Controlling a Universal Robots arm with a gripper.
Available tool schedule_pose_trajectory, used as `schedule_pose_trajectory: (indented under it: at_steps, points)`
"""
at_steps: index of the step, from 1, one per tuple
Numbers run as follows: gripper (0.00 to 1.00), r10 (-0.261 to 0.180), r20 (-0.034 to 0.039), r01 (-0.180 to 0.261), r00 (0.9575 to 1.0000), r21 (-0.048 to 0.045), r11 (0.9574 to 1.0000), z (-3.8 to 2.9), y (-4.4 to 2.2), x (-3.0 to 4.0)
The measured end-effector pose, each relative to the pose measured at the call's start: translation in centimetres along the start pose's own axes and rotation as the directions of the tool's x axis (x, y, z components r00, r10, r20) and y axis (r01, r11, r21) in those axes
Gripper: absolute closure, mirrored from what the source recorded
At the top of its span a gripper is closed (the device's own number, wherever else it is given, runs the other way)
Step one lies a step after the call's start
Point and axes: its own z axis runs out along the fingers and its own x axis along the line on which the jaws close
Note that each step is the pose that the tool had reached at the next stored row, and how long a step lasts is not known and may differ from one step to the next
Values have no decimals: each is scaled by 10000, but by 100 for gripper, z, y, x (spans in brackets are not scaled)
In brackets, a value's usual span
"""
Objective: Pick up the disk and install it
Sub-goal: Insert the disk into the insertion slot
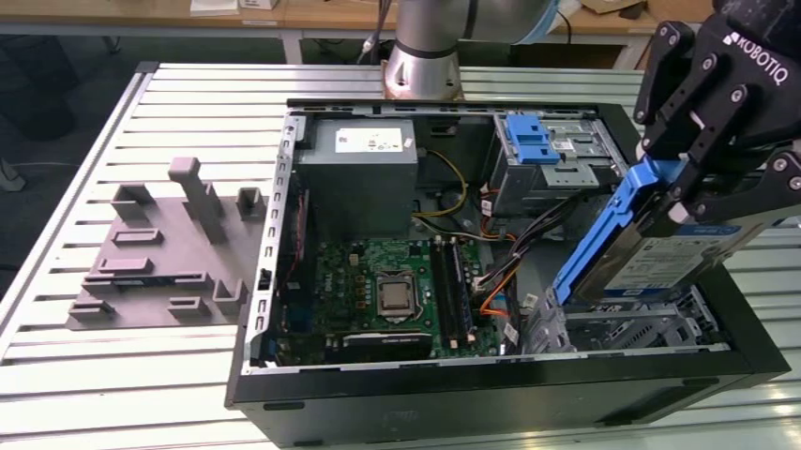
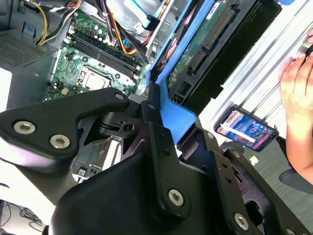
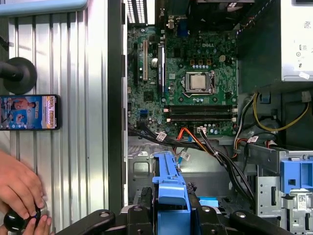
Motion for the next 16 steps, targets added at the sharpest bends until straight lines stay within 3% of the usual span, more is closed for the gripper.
schedule_pose_trajectory:
  at_steps: [16]
  points:
    - [64, -1, -1, 1, 10000, 0, 10000, 89, -106, -38]
